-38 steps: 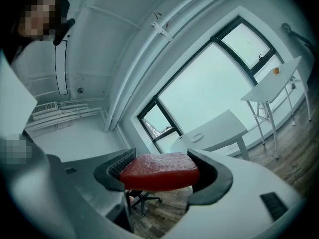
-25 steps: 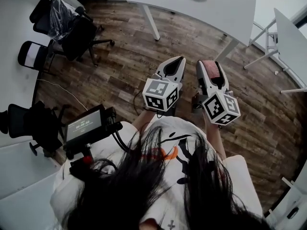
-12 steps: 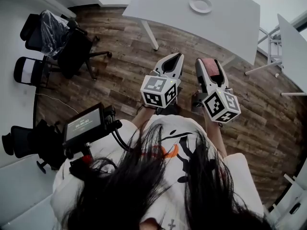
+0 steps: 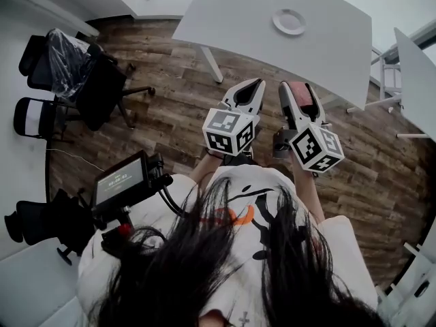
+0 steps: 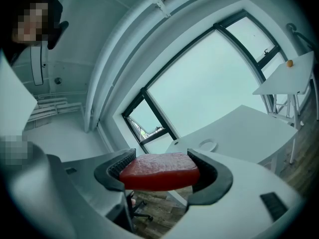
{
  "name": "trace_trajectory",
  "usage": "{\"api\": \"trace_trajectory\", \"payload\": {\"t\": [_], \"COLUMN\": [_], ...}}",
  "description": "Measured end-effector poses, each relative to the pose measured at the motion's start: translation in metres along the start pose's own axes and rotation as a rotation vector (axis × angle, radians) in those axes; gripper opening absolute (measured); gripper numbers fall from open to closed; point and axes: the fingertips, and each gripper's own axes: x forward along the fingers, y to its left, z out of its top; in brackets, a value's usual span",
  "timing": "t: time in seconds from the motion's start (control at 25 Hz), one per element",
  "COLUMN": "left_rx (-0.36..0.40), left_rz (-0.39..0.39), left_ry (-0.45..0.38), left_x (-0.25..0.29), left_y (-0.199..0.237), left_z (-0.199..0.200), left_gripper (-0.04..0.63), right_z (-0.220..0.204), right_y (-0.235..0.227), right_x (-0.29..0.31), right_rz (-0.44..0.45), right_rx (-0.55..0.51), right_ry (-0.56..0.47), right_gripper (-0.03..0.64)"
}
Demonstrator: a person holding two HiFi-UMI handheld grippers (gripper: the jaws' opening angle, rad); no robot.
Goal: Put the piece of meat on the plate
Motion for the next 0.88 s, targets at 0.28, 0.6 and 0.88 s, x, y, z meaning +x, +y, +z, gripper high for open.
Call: {"api": "trace_trajectory", "payload": {"t": [0.28,0.6,0.88], "left_rx": [-0.024,-0.01,-0.009], "left_rz": [-0.016,-0.013,0.037], "left_ry": [0.035,0.068,0.062], "left_x": [0.016,0.052,0.101], "left_y": [0.009,0.017,0.035], "left_z": [-0.008,-0.01,0.003], "left_gripper": [0.006,0.006,0.006], "right_z": [-0.005,0.001,0.022], "right_y": [-0.011,-0.04,-0.071], "right_x": [0.014,0.044,0.091], "right_rz": [-0.028,-0.033,0.0], "right_rx": [0.015,0.042,0.048], "right_ry": [0.027,0.042,0.069], "right_gripper": [0.333,0.333,0.333]}}
